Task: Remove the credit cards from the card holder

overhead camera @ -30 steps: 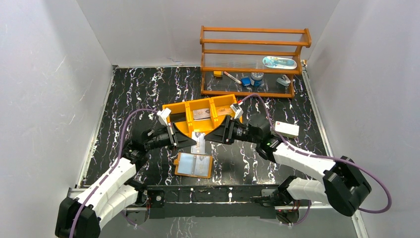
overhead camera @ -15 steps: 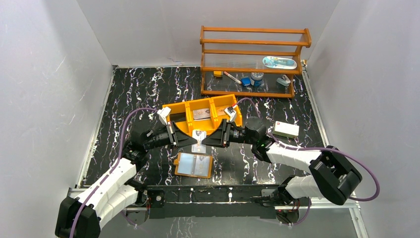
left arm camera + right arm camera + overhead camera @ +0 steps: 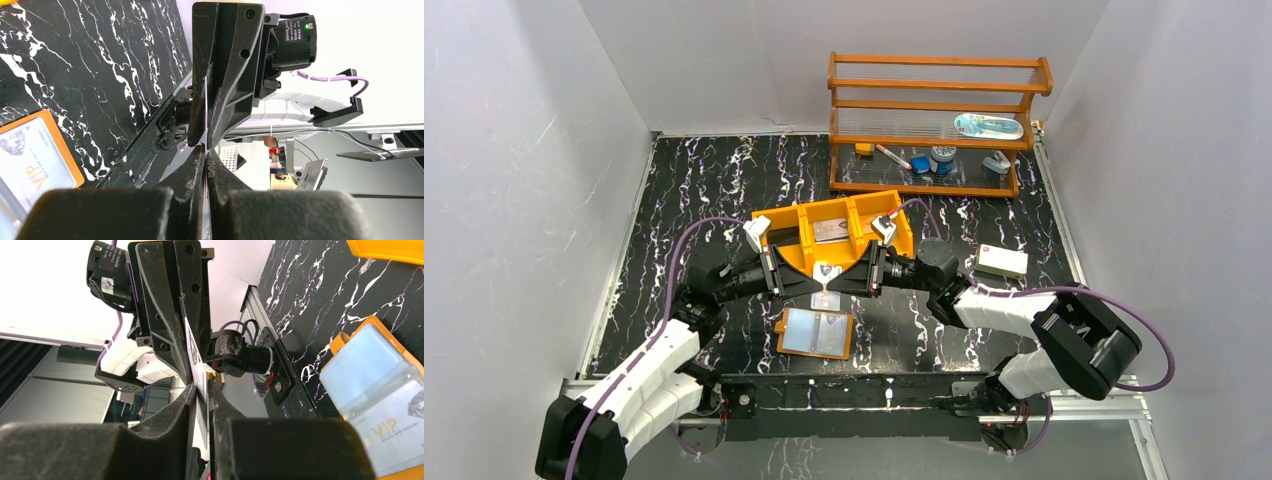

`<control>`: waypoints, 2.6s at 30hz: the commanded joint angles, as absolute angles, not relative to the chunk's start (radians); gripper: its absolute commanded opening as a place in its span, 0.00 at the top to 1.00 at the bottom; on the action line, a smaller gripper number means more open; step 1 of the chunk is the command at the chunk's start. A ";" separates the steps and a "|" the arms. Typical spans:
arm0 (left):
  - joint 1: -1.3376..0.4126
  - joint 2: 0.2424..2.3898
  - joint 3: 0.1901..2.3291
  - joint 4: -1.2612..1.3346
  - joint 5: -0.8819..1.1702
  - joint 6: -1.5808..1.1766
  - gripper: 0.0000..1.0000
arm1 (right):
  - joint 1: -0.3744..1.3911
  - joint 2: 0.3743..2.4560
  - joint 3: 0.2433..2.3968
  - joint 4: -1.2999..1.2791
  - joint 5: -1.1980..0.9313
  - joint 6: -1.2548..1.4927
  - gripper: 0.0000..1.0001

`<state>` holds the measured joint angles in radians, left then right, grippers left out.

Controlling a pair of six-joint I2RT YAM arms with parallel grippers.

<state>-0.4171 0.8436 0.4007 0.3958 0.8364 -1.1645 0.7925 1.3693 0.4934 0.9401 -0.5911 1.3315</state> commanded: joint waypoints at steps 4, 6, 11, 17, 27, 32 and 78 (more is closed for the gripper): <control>-0.420 0.843 0.417 0.356 0.873 -1.112 1.00 | 0.796 1.364 0.464 1.045 -0.583 1.350 0.89; -0.420 0.841 0.444 0.258 0.847 -1.055 0.92 | 0.796 1.349 0.459 1.017 -0.572 1.337 0.92; -0.420 0.798 0.547 -0.038 0.709 -0.892 0.36 | 0.796 1.300 0.468 0.879 -0.532 1.271 0.97; -0.420 0.751 0.704 -0.422 0.389 -0.697 0.02 | 0.792 1.199 0.549 0.508 -0.397 1.100 1.00; -0.420 0.753 0.820 -0.685 -0.115 -0.575 0.02 | 0.791 1.160 0.830 -0.091 -0.045 0.735 1.00; -0.420 0.738 0.778 -0.672 -0.206 -0.557 0.02 | 0.791 1.254 0.975 -0.204 0.058 0.575 1.00; -0.413 0.535 0.743 -0.660 -0.311 -0.561 0.02 | 0.917 2.020 1.496 0.003 0.375 -0.772 0.99</control>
